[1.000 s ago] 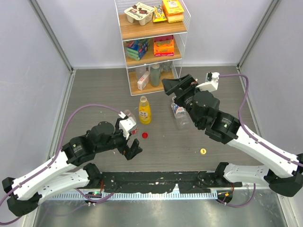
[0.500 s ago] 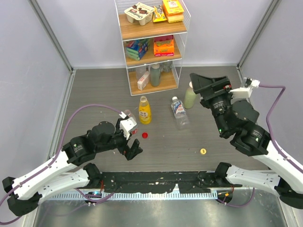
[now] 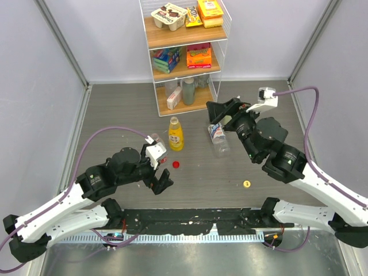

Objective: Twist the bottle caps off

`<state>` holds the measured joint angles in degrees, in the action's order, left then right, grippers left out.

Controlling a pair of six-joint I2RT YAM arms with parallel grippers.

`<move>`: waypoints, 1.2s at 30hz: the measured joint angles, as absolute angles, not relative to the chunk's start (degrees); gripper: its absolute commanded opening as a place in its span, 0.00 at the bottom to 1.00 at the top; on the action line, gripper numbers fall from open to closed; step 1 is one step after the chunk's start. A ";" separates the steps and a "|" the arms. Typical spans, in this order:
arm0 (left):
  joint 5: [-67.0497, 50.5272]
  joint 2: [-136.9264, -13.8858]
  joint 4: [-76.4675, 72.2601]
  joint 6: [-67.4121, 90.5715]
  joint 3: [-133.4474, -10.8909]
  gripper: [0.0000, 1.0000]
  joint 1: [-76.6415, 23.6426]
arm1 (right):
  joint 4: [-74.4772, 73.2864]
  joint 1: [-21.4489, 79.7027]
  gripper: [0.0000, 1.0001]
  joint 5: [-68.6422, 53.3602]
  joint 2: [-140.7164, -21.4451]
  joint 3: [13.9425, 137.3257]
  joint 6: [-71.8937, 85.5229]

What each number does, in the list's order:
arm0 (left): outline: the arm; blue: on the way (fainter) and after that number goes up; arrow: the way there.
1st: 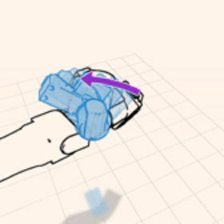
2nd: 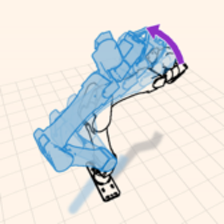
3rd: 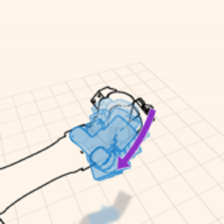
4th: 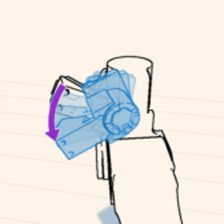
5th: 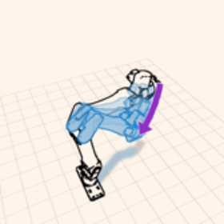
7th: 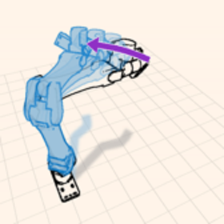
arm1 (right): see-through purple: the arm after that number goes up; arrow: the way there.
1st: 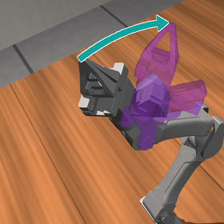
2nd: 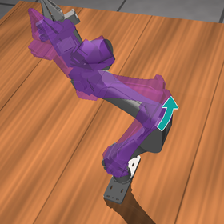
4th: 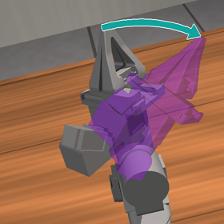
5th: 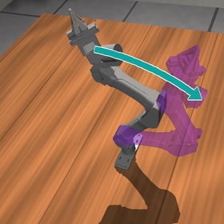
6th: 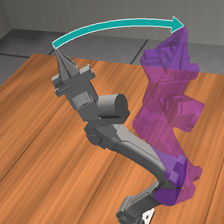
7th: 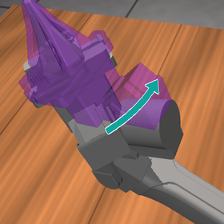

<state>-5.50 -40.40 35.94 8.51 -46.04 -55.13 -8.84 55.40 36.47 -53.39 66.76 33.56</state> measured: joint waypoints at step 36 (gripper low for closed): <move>-5.58 -40.10 36.07 8.58 -46.04 1.00 -55.13 | -35.86 30.96 0.60 15.07 -103.00 75.37 17.89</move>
